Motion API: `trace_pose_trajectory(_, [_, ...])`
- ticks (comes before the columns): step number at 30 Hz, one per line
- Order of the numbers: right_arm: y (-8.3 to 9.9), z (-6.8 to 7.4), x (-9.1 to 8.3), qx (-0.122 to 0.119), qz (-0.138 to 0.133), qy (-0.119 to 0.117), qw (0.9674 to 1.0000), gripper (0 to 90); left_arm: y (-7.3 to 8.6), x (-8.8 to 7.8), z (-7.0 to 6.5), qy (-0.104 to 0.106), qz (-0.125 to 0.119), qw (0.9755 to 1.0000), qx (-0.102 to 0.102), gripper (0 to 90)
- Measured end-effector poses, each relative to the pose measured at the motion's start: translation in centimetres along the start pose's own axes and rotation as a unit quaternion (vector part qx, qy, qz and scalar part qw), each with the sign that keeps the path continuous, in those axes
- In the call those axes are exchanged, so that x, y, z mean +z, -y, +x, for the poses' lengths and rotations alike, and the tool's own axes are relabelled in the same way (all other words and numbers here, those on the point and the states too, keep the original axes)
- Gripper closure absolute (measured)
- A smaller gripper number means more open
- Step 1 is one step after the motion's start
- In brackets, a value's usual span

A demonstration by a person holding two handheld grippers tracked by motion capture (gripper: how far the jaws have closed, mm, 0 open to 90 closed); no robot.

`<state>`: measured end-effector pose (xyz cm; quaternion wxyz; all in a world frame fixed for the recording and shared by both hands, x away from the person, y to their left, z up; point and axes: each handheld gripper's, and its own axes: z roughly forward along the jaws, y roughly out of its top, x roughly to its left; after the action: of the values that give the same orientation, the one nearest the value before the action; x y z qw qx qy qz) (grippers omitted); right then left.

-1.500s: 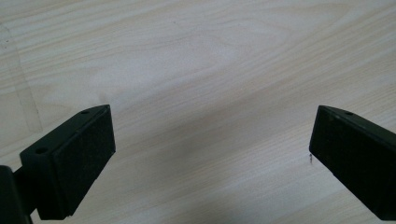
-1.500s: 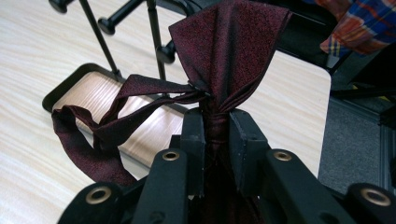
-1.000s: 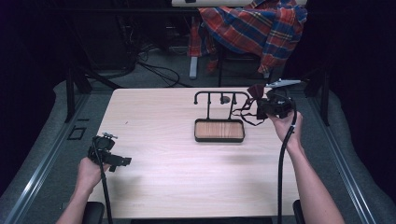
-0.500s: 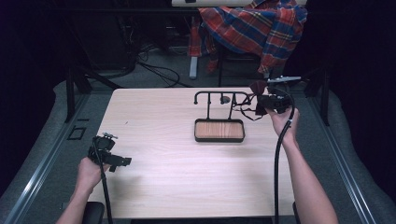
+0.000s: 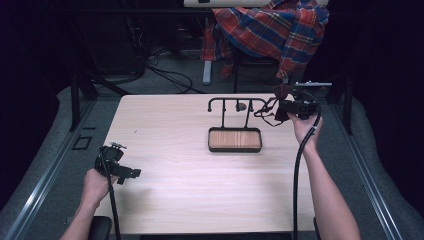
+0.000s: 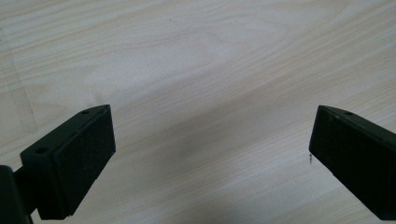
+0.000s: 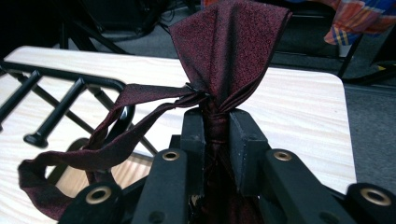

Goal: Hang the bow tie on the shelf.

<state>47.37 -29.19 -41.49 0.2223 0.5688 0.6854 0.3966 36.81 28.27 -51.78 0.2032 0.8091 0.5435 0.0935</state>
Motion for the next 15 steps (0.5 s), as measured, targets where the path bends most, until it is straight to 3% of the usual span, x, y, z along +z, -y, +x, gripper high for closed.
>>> trace_pose_trajectory(6, [-0.34,0.17,-0.13,0.001,-0.010,-0.005,0.9999,77.1,0.01,0.00,-0.02,0.000,0.001,1.0000,0.000,0.4])
trace_pose_trajectory(15, [0.09,-0.44,0.78,0.008,-0.005,0.016,0.9998,77.0,0.01,-0.03,0.00,0.002,0.002,1.0000,0.001,0.4])
